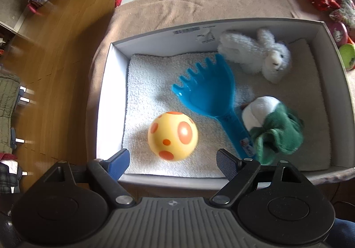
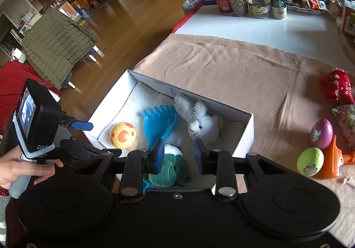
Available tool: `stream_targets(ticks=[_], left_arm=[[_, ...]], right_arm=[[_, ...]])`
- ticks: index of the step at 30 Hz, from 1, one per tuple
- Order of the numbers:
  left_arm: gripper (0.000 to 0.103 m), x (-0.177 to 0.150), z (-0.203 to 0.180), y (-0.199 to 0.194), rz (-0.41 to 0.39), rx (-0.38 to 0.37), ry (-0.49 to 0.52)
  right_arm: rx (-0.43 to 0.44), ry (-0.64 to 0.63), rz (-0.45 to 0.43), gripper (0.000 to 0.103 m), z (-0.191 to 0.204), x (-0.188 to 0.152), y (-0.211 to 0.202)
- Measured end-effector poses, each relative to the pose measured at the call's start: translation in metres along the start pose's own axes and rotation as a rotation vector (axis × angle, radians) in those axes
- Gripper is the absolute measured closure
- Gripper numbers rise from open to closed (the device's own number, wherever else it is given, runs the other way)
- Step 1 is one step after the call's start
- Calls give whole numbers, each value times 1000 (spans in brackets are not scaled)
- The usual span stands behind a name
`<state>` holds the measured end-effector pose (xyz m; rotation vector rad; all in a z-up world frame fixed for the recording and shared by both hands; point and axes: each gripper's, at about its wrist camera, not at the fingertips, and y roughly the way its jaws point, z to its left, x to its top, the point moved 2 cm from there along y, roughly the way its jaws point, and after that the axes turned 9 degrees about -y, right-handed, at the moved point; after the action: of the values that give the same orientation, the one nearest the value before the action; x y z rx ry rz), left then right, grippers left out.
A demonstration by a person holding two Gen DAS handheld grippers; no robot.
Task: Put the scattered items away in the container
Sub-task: 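Move both open tools back over the remaining toys on the cloth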
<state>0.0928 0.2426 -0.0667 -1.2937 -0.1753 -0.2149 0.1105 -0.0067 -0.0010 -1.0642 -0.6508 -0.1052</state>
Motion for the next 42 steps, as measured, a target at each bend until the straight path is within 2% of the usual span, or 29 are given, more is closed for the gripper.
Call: stream_targets(ticks=[7,13,15,18,24,28,33,38,42], left_arm=[[17,-11,-31,-34,-52,-5,30],[16,-15,-76,-62,-100,-33,78],[16,-14,-95,-71,-116,-52,91],[16,-11,-126,-81,-136,-91,104],[16,0,-204,-93,-158,-186,140],[16,10,-257,-90,-156,-229,149],[16,27,-303,-69,-134,-239,116],[16,41,-319,-42,-130,-220,77],[17,50,-322,-21,-122,-214,73]], right_arm=[[-17,11,-27,70,-10,-17,-28],[-47,44,-54,69,-31,-37,-56],[-63,59,-61,67,-42,-45,-65],[-92,90,-71,58,-61,-59,-80],[-171,188,-68,58,-114,-96,-108],[-238,271,-54,57,-154,-122,-121],[-292,375,-48,57,-202,-146,-132],[-334,460,-49,57,-241,-159,-132],[-335,512,-45,57,-264,-161,-123]])
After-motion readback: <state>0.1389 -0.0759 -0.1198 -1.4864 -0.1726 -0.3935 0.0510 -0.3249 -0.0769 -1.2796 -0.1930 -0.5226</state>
